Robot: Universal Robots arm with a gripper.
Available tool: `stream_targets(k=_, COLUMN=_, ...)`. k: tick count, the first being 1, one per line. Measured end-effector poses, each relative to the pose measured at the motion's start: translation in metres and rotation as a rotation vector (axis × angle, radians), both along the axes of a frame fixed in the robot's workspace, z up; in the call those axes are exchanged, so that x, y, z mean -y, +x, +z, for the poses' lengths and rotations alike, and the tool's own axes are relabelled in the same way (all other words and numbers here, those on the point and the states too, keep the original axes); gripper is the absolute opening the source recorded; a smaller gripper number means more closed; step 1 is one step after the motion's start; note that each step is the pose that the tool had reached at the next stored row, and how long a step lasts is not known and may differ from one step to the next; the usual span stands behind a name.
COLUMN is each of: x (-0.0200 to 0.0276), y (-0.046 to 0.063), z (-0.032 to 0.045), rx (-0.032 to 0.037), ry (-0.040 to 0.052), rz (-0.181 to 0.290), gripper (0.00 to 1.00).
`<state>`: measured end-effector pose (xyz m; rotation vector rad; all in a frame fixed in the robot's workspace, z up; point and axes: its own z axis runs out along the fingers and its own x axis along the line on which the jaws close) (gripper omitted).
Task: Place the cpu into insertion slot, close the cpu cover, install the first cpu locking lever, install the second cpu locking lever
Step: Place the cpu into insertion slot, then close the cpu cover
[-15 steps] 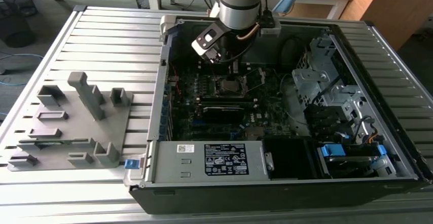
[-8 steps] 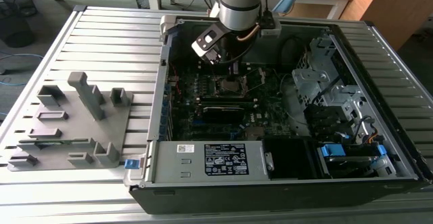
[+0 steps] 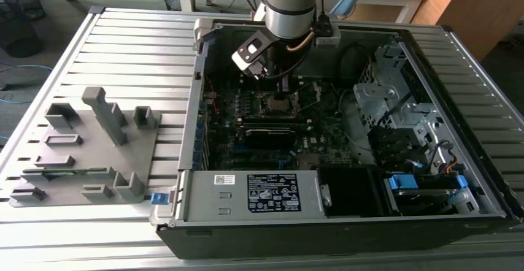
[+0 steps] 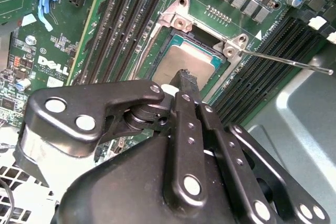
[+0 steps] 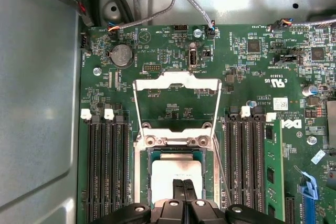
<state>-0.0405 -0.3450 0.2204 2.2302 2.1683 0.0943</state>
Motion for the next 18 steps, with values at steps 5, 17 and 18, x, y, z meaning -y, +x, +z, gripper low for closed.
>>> stream_targets(k=5, x=0.0000, y=0.0013, z=-0.0007, rx=0.0000, ry=0.0004, rz=0.000, gripper=0.11)
stream_targets(k=17, x=-0.0019, y=0.0014, z=-0.0021, rx=0.0000, ry=0.0003, rz=0.000, gripper=0.11)
stream_targets(k=18, x=-0.0019, y=0.0014, z=-0.0021, rx=0.0001, ry=0.0004, rz=0.000, gripper=0.11)
